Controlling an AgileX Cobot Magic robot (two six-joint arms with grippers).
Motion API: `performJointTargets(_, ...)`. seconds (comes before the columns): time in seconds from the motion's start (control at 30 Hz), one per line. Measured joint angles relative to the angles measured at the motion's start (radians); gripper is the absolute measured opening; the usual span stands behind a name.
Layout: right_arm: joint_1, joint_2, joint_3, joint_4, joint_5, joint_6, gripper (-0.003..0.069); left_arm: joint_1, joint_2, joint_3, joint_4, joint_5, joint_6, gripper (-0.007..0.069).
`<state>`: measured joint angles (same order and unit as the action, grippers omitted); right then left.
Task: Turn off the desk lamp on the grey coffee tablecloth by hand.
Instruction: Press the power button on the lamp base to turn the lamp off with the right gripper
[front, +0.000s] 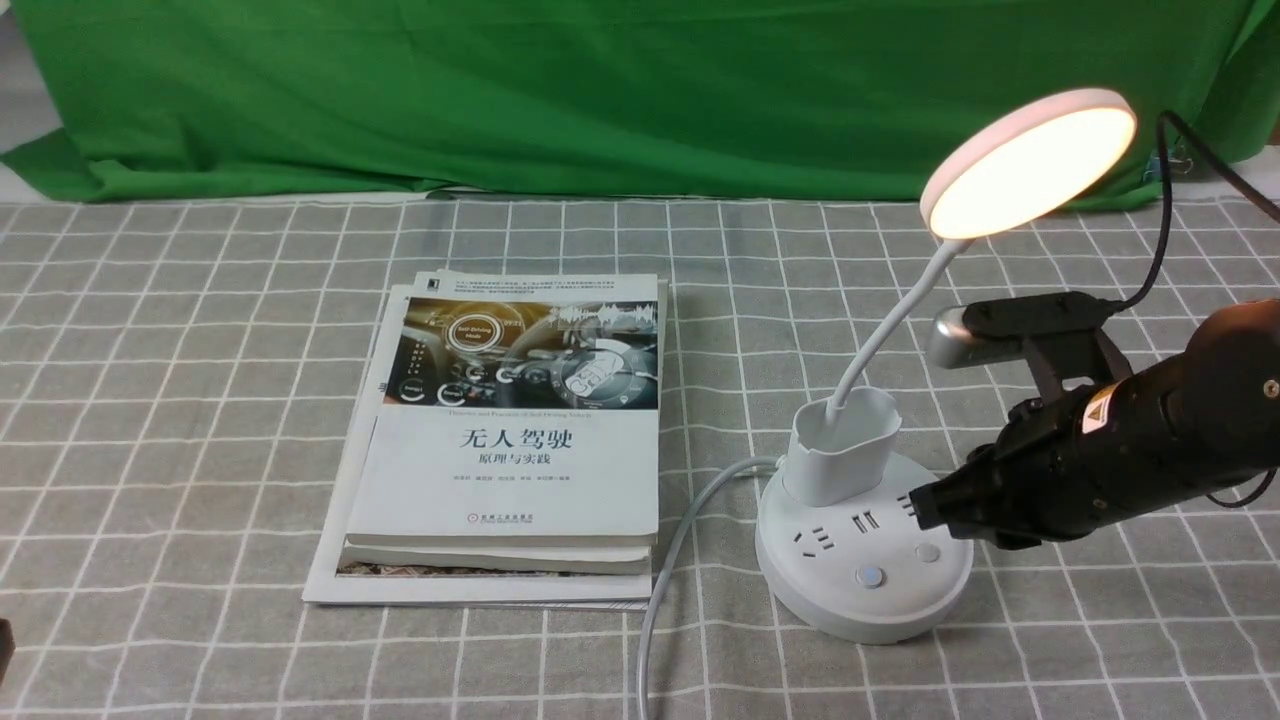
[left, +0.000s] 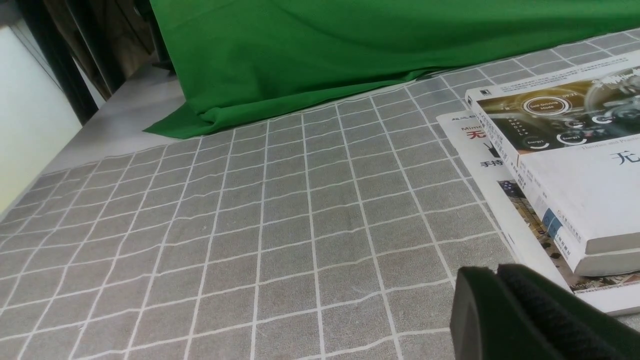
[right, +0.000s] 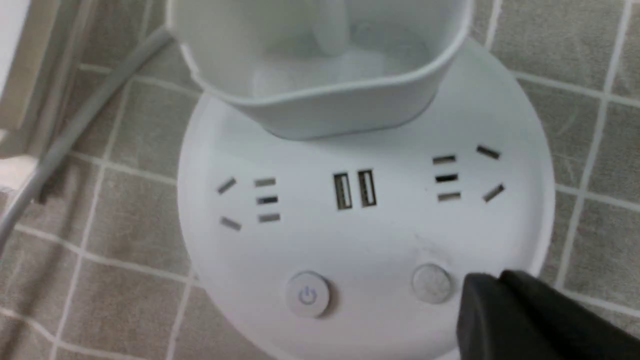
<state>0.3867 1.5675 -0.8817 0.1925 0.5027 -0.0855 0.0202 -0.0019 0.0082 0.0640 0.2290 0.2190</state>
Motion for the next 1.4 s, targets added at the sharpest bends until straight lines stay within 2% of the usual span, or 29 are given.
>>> performJointTargets(0.37, 0.029, 0.111, -0.016, 0.017, -0.031, -0.013, 0.0069, 0.000, 0.000, 0.000, 0.000, 0.000, 0.000, 0.0019)
performJointTargets(0.8, 0.029, 0.037, -0.051, 0.017, -0.014, -0.013, 0.0078, 0.000, 0.000, 0.000, 0.000, 0.000, 0.000, 0.0019)
performJointTargets(1.4, 0.029, 0.105, -0.031, 0.018, -0.004, -0.011, 0.0079, 0.000, 0.000, 0.000, 0.000, 0.000, 0.000, 0.0019)
